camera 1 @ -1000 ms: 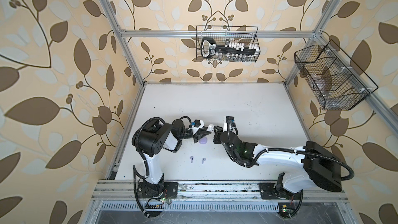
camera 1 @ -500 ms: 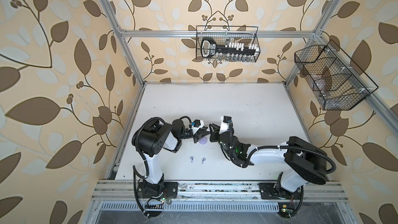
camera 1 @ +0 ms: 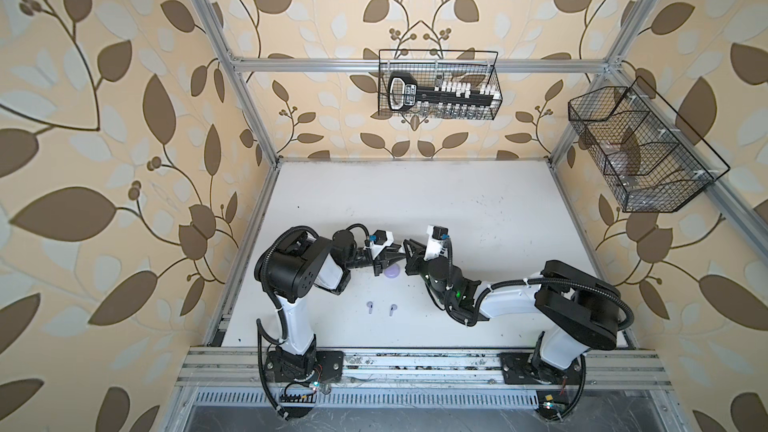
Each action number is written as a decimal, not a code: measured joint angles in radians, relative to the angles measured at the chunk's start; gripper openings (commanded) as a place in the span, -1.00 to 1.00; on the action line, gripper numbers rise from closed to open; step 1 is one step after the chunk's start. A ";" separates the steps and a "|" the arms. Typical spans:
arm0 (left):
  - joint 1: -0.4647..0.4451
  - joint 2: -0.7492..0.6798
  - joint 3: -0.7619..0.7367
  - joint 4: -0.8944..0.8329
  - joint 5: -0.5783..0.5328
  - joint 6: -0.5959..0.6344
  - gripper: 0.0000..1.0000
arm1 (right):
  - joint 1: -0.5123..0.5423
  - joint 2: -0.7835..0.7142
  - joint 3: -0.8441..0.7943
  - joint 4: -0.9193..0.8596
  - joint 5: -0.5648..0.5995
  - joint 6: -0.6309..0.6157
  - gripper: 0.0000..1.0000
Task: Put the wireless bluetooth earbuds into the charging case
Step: 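Lower the earbud into the empty slot of the open white case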
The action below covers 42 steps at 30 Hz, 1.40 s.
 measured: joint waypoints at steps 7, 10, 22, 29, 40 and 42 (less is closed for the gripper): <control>0.000 0.000 0.000 0.000 0.000 -0.011 -1.00 | -0.005 0.005 -0.007 0.028 0.000 0.000 -0.65; 0.000 0.000 0.000 0.000 0.000 -0.016 -1.00 | -0.008 0.011 -0.009 0.041 -0.005 0.000 -0.65; 0.000 0.000 0.000 -0.005 -0.007 -0.027 -1.00 | -0.013 0.052 -0.010 0.090 -0.015 0.000 -0.65; 0.000 0.001 0.000 -0.010 -0.021 -0.027 -1.00 | -0.015 0.069 -0.010 0.114 -0.015 0.000 -0.66; 0.000 0.001 0.000 -0.010 -0.027 -0.032 -1.00 | -0.012 0.081 -0.010 0.129 -0.014 0.000 -0.66; 0.000 0.002 0.000 -0.009 -0.028 -0.032 -1.00 | -0.012 0.085 -0.010 0.137 -0.014 0.000 -0.66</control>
